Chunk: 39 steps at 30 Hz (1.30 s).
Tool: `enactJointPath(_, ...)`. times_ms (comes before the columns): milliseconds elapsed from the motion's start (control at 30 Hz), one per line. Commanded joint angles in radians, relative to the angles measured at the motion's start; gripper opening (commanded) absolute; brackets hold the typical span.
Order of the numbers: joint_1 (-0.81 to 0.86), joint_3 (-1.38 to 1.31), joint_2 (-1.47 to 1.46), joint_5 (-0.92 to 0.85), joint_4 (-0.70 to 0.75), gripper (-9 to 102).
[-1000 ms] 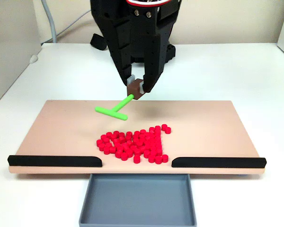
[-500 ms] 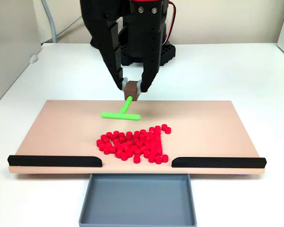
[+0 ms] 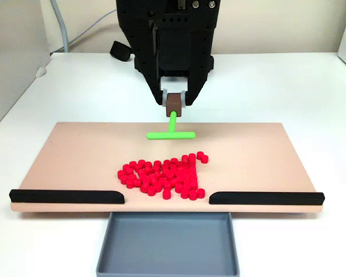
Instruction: Gather the left side granules
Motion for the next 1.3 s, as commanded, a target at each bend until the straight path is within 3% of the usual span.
enactJointPath(0,-0.002,-0.017,0.032,-0.008,-0.005,0)
enactJointPath(1267,-0.018,-0.021,0.005,0.006,0.008,0)
